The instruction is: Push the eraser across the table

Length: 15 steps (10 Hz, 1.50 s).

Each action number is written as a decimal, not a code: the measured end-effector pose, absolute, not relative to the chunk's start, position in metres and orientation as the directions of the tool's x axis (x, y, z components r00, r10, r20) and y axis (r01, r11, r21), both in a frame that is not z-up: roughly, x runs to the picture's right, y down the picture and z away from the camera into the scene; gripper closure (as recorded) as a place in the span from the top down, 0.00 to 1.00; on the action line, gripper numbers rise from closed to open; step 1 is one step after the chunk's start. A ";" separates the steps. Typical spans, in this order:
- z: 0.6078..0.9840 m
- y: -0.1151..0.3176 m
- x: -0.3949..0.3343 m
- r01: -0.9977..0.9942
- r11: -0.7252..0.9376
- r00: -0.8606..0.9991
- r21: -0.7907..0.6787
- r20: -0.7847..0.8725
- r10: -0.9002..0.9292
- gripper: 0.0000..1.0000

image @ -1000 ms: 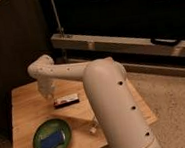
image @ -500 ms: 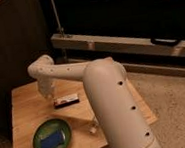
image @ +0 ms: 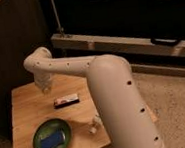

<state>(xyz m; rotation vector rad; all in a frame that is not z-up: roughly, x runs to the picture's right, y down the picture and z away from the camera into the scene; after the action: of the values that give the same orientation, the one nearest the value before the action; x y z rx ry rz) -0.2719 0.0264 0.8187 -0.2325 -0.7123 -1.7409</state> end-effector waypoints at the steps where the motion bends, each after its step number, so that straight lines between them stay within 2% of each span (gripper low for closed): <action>1: 0.803 0.009 -0.271 0.929 -0.133 -0.301 0.346 0.494 -0.816 0.07; 4: 0.783 -0.011 -0.276 0.919 -0.157 -0.321 0.362 0.453 -0.831 0.07; 6: 0.791 -0.011 -0.268 0.915 -0.183 -0.330 0.361 0.406 -0.852 0.07; 9: 0.819 0.012 -0.235 0.931 -0.187 -0.300 0.314 0.362 -0.883 0.07; 13: 0.821 0.014 -0.235 0.929 -0.190 -0.303 0.318 0.359 -0.883 0.07; 15: 0.837 0.011 -0.242 0.910 -0.202 -0.347 0.362 0.399 -0.849 0.07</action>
<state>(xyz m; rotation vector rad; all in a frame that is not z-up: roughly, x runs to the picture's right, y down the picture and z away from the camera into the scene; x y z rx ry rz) -0.2417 0.0110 0.8367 -0.1309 -0.6455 -1.8164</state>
